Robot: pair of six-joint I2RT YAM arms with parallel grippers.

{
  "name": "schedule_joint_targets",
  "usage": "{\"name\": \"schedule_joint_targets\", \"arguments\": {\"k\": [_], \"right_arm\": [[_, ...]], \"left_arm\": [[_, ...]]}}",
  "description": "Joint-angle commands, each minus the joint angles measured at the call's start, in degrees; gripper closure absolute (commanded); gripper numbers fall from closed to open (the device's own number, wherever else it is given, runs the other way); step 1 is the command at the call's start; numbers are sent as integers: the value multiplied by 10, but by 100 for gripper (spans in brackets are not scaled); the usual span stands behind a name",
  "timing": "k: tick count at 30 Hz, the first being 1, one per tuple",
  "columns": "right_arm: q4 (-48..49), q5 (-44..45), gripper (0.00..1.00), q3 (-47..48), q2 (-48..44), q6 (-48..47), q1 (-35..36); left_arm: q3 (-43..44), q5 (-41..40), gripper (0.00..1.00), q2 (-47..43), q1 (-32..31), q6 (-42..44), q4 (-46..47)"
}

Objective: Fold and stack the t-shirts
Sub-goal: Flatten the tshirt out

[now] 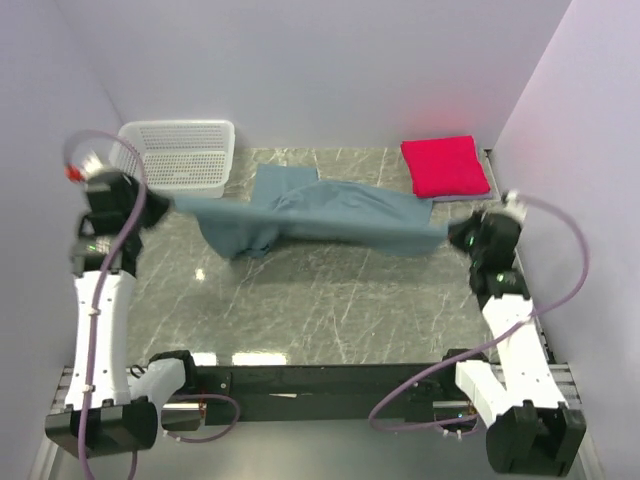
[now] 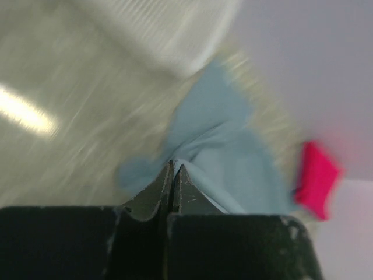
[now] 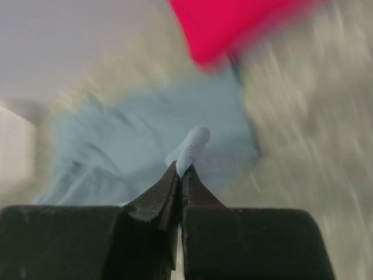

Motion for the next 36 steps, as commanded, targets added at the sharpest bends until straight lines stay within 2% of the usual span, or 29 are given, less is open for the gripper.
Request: {"name": "schedule_joint_targets", "arguments": {"k": [1, 2, 5, 7, 9, 13, 16, 17, 18, 20, 23, 24, 25, 30, 32, 33, 36], "right_arm": [[-83, 104, 100, -92, -92, 74, -6], [-105, 116, 100, -108, -103, 107, -5], [-189, 152, 100, -151, -142, 159, -5], [-250, 162, 100, -166, -166, 192, -5], [-313, 188, 100, -167, -176, 215, -2], [-360, 222, 100, -126, -193, 252, 3], [-379, 250, 82, -97, -196, 249, 3], [-382, 249, 63, -93, -194, 246, 3], [-389, 244, 54, -87, -193, 245, 3], [-385, 224, 43, -85, -193, 229, 3], [-353, 208, 41, -76, -207, 188, 3], [-291, 180, 40, -79, -210, 158, 3], [-268, 125, 36, -80, -199, 114, 3], [-169, -44, 36, -93, -83, 92, 30], [-158, -46, 37, -85, 6, 83, 69], [-153, -28, 37, -76, 62, 79, 122], [-137, 3, 38, -36, 137, 71, 176]], "left_arm": [[-128, -113, 99, -88, -12, -37, -87], [-181, -125, 99, -107, -12, -60, -105], [-233, -179, 100, -169, -14, -106, -183], [-241, -218, 99, -178, -25, -130, -234], [-246, -255, 100, -184, -36, -142, -245], [-227, -272, 100, -178, -43, -137, -241], [-216, -266, 99, -168, -44, -107, -212], [-212, -262, 99, -166, -46, -94, -206], [-212, -251, 99, -164, -48, -92, -195], [-212, -242, 100, -159, -52, -78, -183], [-207, -236, 99, -154, -58, -62, -173], [-207, -236, 99, -154, -61, -58, -171], [-209, -239, 100, -153, -63, -53, -167], [-229, -223, 99, -157, -70, -34, -148], [-239, -213, 99, -159, -70, -31, -137], [-242, -210, 99, -159, -70, -28, -133], [-249, -205, 99, -159, -70, -21, -125]]}}
